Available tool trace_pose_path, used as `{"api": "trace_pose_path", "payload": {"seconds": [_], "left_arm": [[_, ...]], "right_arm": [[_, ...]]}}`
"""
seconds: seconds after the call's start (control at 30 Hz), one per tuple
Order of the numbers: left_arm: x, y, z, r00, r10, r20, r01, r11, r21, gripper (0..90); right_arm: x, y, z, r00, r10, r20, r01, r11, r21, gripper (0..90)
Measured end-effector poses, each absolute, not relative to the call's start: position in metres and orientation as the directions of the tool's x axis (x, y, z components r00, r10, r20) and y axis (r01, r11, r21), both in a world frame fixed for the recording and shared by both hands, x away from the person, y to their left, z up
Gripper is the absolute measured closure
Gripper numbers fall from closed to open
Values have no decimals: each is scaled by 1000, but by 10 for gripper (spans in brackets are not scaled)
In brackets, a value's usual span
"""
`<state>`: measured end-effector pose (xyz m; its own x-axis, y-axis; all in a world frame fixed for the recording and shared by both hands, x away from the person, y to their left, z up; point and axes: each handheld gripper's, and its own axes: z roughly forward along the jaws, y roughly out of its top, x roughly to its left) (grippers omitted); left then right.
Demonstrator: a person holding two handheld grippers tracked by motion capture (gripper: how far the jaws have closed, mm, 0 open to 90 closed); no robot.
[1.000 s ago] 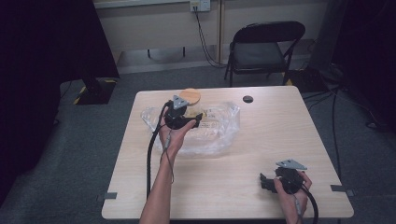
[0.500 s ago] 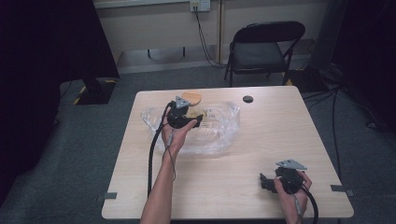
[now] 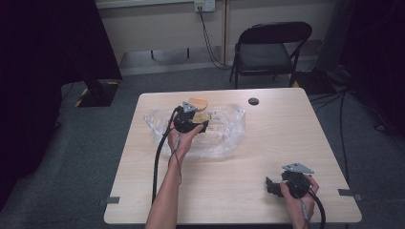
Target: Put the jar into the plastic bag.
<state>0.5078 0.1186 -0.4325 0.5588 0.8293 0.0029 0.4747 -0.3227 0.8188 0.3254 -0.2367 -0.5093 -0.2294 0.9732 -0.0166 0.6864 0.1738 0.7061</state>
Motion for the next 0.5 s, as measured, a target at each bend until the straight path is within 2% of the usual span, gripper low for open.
{"api": "trace_pose_path", "payload": {"seconds": [0.5], "left_arm": [[515, 117, -444, 551, 835, -5, 504, -328, 799, 252]], "right_arm": [[325, -237, -509, -229, 973, -16, 686, 173, 706, 0]]}}
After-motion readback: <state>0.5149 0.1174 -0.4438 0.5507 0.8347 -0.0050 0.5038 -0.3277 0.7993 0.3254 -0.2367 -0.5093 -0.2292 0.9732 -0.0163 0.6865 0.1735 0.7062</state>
